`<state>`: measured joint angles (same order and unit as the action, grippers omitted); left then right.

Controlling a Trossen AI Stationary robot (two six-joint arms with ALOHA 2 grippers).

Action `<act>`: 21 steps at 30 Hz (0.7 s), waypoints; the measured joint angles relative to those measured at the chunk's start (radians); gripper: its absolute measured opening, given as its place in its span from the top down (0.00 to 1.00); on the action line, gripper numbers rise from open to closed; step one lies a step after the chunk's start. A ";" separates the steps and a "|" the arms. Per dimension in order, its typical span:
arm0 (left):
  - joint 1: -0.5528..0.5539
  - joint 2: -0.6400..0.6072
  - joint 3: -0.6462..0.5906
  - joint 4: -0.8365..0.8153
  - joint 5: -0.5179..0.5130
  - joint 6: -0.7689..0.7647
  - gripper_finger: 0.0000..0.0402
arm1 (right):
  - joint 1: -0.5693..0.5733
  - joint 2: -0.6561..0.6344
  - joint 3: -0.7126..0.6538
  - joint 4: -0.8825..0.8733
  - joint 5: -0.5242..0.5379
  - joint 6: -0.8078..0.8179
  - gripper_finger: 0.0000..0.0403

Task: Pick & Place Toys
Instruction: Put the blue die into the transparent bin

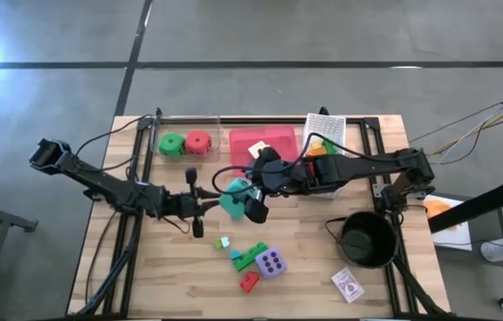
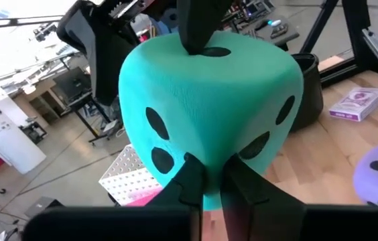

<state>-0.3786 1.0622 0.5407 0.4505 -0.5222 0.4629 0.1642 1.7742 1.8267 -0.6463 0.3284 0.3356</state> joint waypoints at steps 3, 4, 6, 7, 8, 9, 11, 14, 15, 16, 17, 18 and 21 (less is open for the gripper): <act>0.000 -0.001 0.000 -0.006 0.000 0.000 0.97 | 0.000 -0.003 0.000 -0.004 0.001 0.002 0.08; 0.000 -0.001 0.000 -0.011 0.001 0.000 0.97 | 0.000 -0.002 -0.001 -0.005 0.001 0.002 0.08; 0.000 -0.001 0.000 -0.012 0.002 0.000 0.98 | 0.000 0.002 -0.001 -0.005 0.001 0.010 0.08; 0.000 -0.001 0.000 -0.014 0.002 0.000 0.98 | 0.000 0.006 -0.001 -0.003 0.002 0.013 0.08; -0.001 -0.001 0.000 -0.014 0.002 0.000 0.98 | 0.000 0.009 -0.001 -0.002 0.002 0.017 0.08; -0.002 -0.001 0.000 -0.015 0.002 0.000 0.98 | 0.000 0.012 -0.001 -0.002 0.003 0.023 0.08; -0.003 -0.001 0.000 -0.016 0.002 0.000 0.99 | 0.001 0.021 0.000 0.004 0.003 0.038 0.10; -0.008 -0.001 -0.001 -0.016 0.000 -0.001 0.95 | 0.002 0.026 0.000 0.011 -0.001 0.053 0.20; -0.010 -0.001 -0.001 -0.016 -0.001 -0.002 0.91 | 0.002 0.026 0.000 0.012 -0.001 0.059 0.24; -0.012 -0.001 -0.001 -0.015 -0.002 -0.001 0.88 | 0.002 0.026 0.000 0.014 -0.003 0.066 0.28; -0.013 -0.001 -0.001 -0.013 -0.002 0.001 0.84 | 0.002 0.026 0.000 0.014 -0.006 0.074 0.33; -0.013 -0.001 -0.001 -0.013 -0.002 0.004 0.79 | 0.002 0.026 0.000 0.014 -0.008 0.081 0.37; -0.013 -0.001 0.002 -0.012 -0.002 0.004 0.68 | 0.002 0.026 0.000 0.016 -0.012 0.103 0.53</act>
<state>-0.3912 1.0615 0.5430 0.4380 -0.5240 0.4669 0.1658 1.8000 1.8271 -0.6306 0.3159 0.4386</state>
